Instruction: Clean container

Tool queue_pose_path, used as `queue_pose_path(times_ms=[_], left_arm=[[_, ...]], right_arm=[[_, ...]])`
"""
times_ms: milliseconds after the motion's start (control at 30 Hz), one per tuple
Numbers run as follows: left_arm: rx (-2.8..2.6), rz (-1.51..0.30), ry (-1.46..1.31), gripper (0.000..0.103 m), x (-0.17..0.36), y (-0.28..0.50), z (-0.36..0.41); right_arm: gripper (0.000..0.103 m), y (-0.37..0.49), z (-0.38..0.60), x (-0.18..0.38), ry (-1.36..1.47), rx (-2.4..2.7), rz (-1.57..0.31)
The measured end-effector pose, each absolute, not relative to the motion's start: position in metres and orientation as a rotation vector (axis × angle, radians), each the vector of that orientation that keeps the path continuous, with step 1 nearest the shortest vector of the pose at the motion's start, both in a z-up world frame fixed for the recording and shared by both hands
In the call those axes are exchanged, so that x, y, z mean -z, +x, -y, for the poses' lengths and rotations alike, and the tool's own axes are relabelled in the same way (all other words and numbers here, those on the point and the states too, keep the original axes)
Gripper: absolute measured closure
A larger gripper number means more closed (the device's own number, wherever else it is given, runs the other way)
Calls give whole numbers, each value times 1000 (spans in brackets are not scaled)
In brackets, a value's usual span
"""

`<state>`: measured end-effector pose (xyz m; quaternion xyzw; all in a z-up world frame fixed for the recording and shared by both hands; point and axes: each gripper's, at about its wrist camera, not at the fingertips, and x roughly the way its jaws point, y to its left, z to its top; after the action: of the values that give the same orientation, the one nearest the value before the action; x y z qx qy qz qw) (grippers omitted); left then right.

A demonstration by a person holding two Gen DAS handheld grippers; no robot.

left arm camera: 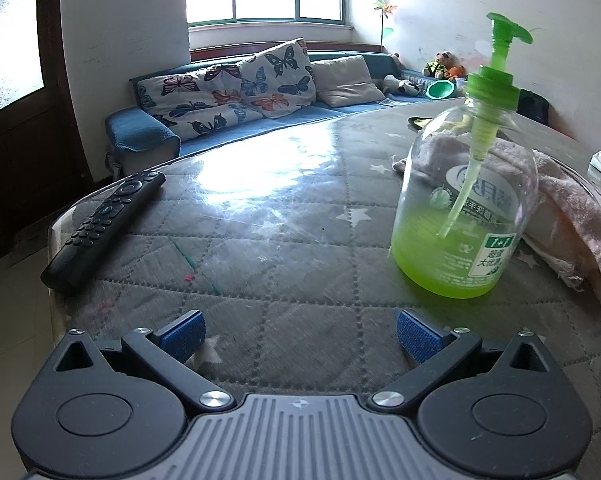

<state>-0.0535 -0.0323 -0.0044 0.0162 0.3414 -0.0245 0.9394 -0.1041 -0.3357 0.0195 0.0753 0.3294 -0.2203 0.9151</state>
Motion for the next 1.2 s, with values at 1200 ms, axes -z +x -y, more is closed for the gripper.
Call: queue_pose_path(times_ms=[1200], left_arm=[[113,-701,55,0,4,-79,52]], right_arm=[[0,-134,313,-22,133,391,-705]])
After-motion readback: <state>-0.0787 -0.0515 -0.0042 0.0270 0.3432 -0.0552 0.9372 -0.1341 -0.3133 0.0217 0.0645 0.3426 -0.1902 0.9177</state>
